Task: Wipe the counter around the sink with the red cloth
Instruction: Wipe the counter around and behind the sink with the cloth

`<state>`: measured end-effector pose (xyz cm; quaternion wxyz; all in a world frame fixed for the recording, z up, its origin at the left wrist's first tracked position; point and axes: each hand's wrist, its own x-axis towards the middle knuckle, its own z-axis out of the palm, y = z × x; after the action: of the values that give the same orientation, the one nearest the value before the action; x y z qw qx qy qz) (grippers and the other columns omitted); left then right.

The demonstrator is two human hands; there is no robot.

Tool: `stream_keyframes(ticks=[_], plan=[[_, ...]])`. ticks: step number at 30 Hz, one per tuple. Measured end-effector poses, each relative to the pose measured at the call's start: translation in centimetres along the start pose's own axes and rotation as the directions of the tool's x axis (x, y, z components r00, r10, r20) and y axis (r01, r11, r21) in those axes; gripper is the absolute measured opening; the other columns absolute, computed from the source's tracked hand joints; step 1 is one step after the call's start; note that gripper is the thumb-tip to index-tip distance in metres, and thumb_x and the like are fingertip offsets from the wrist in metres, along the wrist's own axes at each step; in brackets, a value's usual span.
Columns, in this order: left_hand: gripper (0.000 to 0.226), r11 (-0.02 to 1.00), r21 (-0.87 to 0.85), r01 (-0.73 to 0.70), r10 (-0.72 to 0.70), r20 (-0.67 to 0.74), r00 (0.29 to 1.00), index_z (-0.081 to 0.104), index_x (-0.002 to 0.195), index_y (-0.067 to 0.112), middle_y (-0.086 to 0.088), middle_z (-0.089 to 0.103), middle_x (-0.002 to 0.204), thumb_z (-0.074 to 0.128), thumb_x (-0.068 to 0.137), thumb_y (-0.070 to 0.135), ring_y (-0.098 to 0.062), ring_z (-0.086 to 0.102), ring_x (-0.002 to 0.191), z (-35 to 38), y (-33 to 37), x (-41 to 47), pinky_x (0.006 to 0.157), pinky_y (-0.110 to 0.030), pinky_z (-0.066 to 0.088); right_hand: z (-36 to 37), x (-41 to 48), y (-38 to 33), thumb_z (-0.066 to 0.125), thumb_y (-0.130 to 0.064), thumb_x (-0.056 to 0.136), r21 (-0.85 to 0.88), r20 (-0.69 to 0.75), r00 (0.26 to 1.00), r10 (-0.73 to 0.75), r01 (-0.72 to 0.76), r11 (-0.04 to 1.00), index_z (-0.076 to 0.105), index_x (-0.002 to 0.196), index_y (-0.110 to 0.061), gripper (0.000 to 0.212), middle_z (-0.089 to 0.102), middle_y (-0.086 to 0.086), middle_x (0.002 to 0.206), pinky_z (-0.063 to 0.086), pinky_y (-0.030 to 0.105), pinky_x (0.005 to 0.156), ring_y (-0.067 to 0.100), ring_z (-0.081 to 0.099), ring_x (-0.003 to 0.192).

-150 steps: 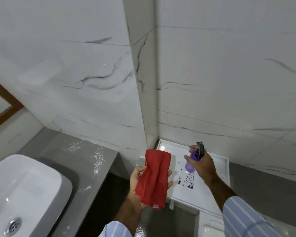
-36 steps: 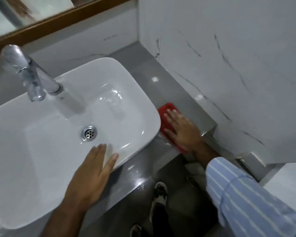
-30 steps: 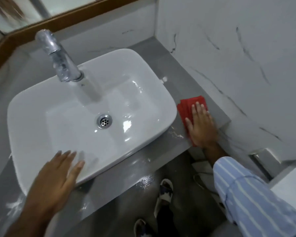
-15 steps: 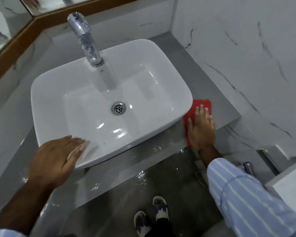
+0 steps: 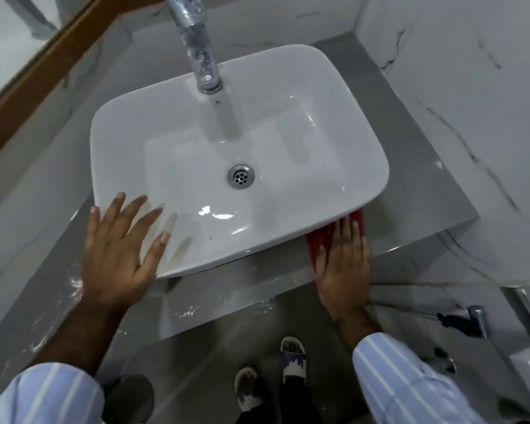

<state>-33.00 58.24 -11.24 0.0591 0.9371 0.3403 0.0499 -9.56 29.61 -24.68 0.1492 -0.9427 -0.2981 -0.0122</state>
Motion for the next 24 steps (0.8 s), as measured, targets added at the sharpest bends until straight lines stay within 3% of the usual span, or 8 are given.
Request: stream_keyframes(ticks=[4,7,9,12,15,18,21,24], plan=[[0.089,0.998,-0.036,0.053,-0.053,-0.007,0.999,0.061,0.150,0.016,-0.010,0.047,0.167,0.012,0.103,0.073,-0.033,0.029,0.163,0.1,0.0,-0.2,0.135,-0.061,0.012,1.5,-3.4,-5.9,0.049,-0.036,0.105,0.041,0.062,0.986,-0.152,0.150,0.988,0.034,0.159,-0.002,0.066,0.033,0.018,0.168,0.027,0.056,0.126,0.034,0.025,0.159],[0.094,0.996,-0.050,0.067,-0.067,0.010,0.998,0.058,0.152,0.019,-0.006,0.042,0.170,0.007,0.100,0.078,-0.030,0.025,0.165,-0.1,-0.2,-0.2,0.136,-0.061,0.011,1.5,-4.3,-6.7,0.040,-0.044,0.106,0.048,0.130,0.901,-0.413,0.411,0.910,0.036,0.160,-0.008,0.065,0.030,0.012,0.169,0.029,0.052,0.126,0.029,0.019,0.160],[0.098,0.994,-0.077,0.074,-0.072,0.021,0.997,0.054,0.156,0.019,-0.005,0.037,0.173,0.003,0.098,0.080,-0.028,0.021,0.166,0.0,0.0,0.0,0.137,-0.058,0.008,0.9,-3.4,-4.6,0.043,-0.046,0.103,0.022,0.126,0.855,-0.503,0.504,0.863,0.041,0.157,-0.008,0.066,0.033,0.011,0.166,0.034,0.051,0.123,0.029,0.025,0.157],[0.101,0.986,-0.137,0.096,-0.093,0.030,0.995,0.043,0.163,0.019,-0.001,0.026,0.178,-0.001,0.097,0.082,-0.023,0.013,0.169,0.1,-0.2,-0.1,0.138,-0.052,0.002,0.5,-2.4,-2.7,0.039,-0.043,0.106,0.013,0.112,0.919,-0.378,0.379,0.925,0.040,0.157,-0.005,0.064,0.037,0.015,0.166,0.035,0.057,0.122,0.033,0.030,0.157],[0.100,0.976,-0.189,0.106,-0.103,0.026,0.994,0.036,0.166,0.020,0.002,0.021,0.180,-0.003,0.096,0.081,-0.019,0.009,0.169,0.3,-0.7,0.0,0.138,-0.049,-0.003,1.7,-4.2,-6.3,0.038,-0.036,0.108,0.017,0.047,0.974,-0.221,0.220,0.975,0.039,0.157,-0.001,0.060,0.037,0.018,0.166,0.029,0.057,0.125,0.034,0.029,0.157],[0.097,0.977,-0.201,0.074,-0.073,0.012,0.997,0.035,0.167,0.022,0.003,0.021,0.180,-0.003,0.098,0.079,-0.018,0.010,0.169,0.6,-1.0,0.0,0.137,-0.050,-0.004,3.6,-7.4,-12.5,0.047,-0.033,0.105,0.062,0.025,0.953,-0.303,0.301,0.952,0.050,0.151,-0.001,0.056,0.046,0.019,0.161,0.031,0.055,0.124,0.036,0.037,0.154],[0.097,0.964,-0.265,0.029,-0.026,0.014,1.000,0.034,0.167,0.021,0.003,0.022,0.179,-0.003,0.099,0.079,-0.017,0.009,0.169,0.4,-1.4,0.0,0.137,-0.053,-0.005,4.2,-9.3,-16.8,0.038,-0.043,0.108,0.070,0.086,0.913,-0.399,0.394,0.917,0.042,0.154,-0.009,0.058,0.047,0.014,0.161,0.032,0.052,0.122,0.033,0.041,0.152],[0.090,0.894,-0.447,0.025,-0.015,0.025,1.000,0.027,0.169,0.027,0.013,0.012,0.181,0.005,0.099,0.079,-0.006,-0.003,0.168,-0.3,-2.8,-1.0,0.135,-0.041,-0.008,3.9,-9.4,-16.2,0.044,-0.044,0.105,0.071,0.116,0.892,-0.437,0.431,0.900,0.043,0.156,-0.010,0.061,0.043,0.012,0.163,0.033,0.051,0.123,0.031,0.038,0.153]])
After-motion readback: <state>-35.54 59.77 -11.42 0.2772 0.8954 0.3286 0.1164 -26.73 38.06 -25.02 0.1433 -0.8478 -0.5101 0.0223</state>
